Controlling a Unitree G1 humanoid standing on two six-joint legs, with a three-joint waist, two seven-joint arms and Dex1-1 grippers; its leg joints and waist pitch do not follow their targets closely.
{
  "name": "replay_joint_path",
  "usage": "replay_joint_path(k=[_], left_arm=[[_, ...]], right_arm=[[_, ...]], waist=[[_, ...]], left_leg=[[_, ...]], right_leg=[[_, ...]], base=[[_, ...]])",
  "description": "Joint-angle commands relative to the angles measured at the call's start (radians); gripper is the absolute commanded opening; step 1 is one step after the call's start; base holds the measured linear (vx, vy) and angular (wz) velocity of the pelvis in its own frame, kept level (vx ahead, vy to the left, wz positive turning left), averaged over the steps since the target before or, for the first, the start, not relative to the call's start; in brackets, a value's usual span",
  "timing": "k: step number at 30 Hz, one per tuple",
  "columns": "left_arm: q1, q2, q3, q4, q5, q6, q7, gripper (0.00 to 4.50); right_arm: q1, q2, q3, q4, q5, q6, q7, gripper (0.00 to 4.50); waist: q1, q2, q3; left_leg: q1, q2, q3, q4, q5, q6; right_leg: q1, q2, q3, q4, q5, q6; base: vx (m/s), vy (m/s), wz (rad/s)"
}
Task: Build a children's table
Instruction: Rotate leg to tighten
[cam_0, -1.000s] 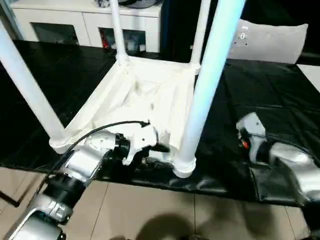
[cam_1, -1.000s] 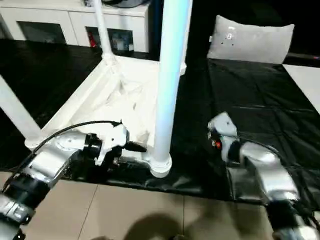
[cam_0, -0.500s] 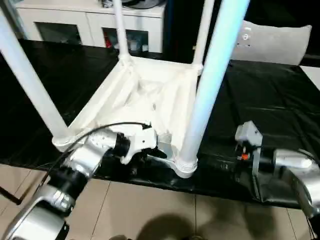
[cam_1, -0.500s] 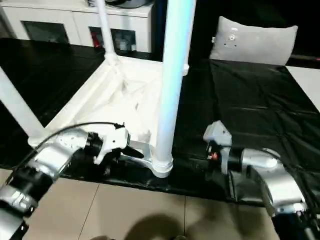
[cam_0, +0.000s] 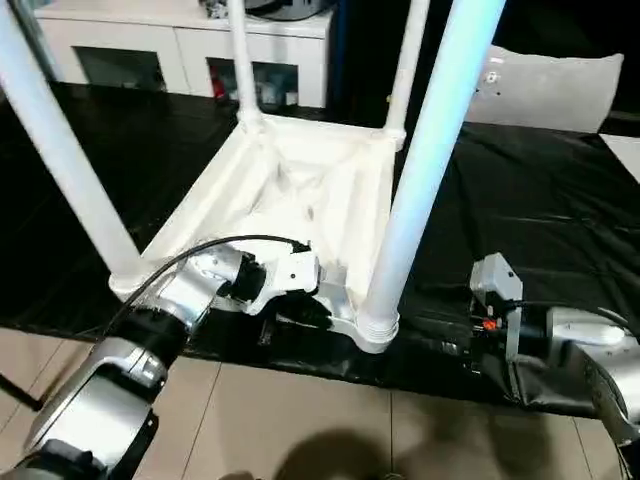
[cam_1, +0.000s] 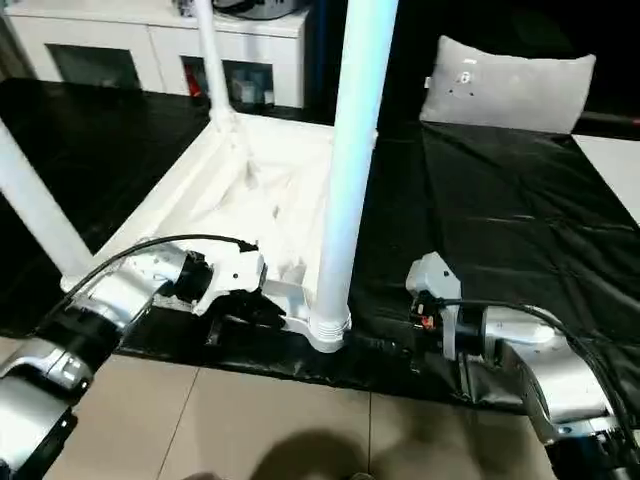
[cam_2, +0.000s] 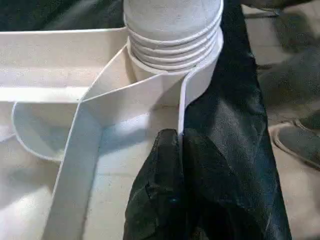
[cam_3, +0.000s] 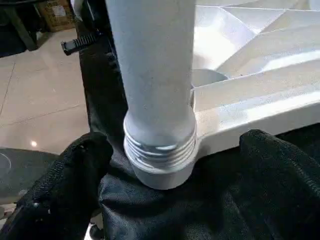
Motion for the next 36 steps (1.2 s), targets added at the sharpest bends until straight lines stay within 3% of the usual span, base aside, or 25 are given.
replay_joint_path(k=[1,6,7,8,19,23,24,28,29,33,36], left_arm=[[0.000,0.003,-0.013,0.020,0.016,0.002,-0.014,0.03],[-0.006,0.003,-0.029,0.014,0.023,-0.023,-0.051,0.00],[-0.011,0.000,-0.033,0.019,0.032,-0.035,-0.058,0.00],[-0.013,-0.001,-0.036,0.021,0.036,-0.041,-0.060,0.00],[-0.024,-0.014,-0.025,0.038,0.045,-0.051,-0.066,0.00],[-0.024,-0.012,-0.023,0.044,0.046,-0.055,-0.066,0.00],[-0.024,-0.012,-0.022,0.044,0.046,-0.055,-0.066,0.00],[-0.026,-0.012,-0.010,0.050,0.043,-0.046,-0.058,0.00],[-0.028,-0.015,-0.003,0.051,0.041,-0.034,-0.049,0.00],[-0.026,-0.038,0.018,0.038,0.042,0.048,0.027,0.00],[-0.016,-0.080,0.043,0.013,0.026,0.146,0.105,0.00]], right_arm=[[-0.027,0.002,0.013,-0.021,0.004,0.009,0.005,4.50],[-0.087,0.036,0.047,0.023,0.023,0.034,0.041,4.20],[-0.105,0.044,0.058,0.040,0.029,0.046,0.061,4.20],[-0.114,0.047,0.065,0.049,0.031,0.052,0.072,4.05],[-0.208,0.078,0.096,0.165,0.036,0.078,0.141,3.04],[-0.224,0.084,0.102,0.189,0.031,0.077,0.150,2.83],[-0.225,0.085,0.102,0.190,0.031,0.077,0.150,2.60],[-0.232,0.092,0.102,0.197,0.036,0.081,0.160,2.46],[-0.232,0.095,0.099,0.197,0.041,0.085,0.159,2.23],[-0.218,0.117,0.088,0.178,0.042,0.098,0.103,2.14],[-0.208,0.170,0.088,0.174,-0.014,0.107,-0.048,2.11]], waist=[[0.010,-0.005,-0.069],[0.013,-0.002,-0.072],[0.012,-0.008,-0.072],[0.014,-0.005,-0.072],[0.033,-0.005,-0.074],[0.034,-0.005,-0.074],[0.034,-0.008,-0.073],[0.035,-0.006,-0.073],[0.035,-0.006,-0.072],[0.033,-0.004,-0.070],[0.026,-0.006,-0.064]], left_leg=[[0.000,0.037,-0.017,-0.076,-0.240,0.054],[0.005,0.041,-0.011,-0.072,-0.209,0.067],[0.002,0.042,-0.011,-0.072,-0.208,0.069],[0.001,0.041,-0.012,-0.072,-0.205,0.069],[0.006,0.045,-0.009,-0.071,-0.181,0.055],[0.005,0.045,-0.009,-0.071,-0.180,0.055],[0.005,0.044,-0.009,-0.071,-0.183,0.055],[0.005,0.044,-0.009,-0.072,-0.187,0.051],[0.005,0.044,-0.009,-0.072,-0.189,0.050],[0.007,0.042,-0.009,-0.073,-0.200,0.043],[0.008,0.040,-0.011,-0.076,-0.235,0.023]], right_leg=[[0.059,-0.064,0.044,-0.084,-0.403,-0.135],[0.059,-0.064,0.046,-0.070,-0.291,-0.205],[0.061,-0.065,0.047,-0.069,-0.291,-0.206],[0.062,-0.065,0.046,-0.068,-0.295,-0.207],[0.061,-0.068,0.049,-0.063,-0.281,-0.208],[0.062,-0.067,0.048,-0.061,-0.262,-0.214],[0.062,-0.068,0.048,-0.061,-0.275,-0.212],[0.061,-0.068,0.048,-0.066,-0.302,-0.198],[0.061,-0.068,0.048,-0.066,-0.305,-0.197],[0.059,-0.068,0.047,-0.071,-0.335,-0.191],[0.055,-0.068,0.045,-0.079,-0.423,-0.167]], base=[[0.000,0.000,0.00],[0.000,0.000,0.00],[0.000,0.000,0.00],[0.000,0.000,0.00],[0.000,0.000,0.00],[0.000,0.000,0.00],[0.000,0.000,0.00],[0.000,0.000,0.00],[0.000,0.000,0.00],[0.000,0.000,0.00],[0.000,0.000,0.00]])
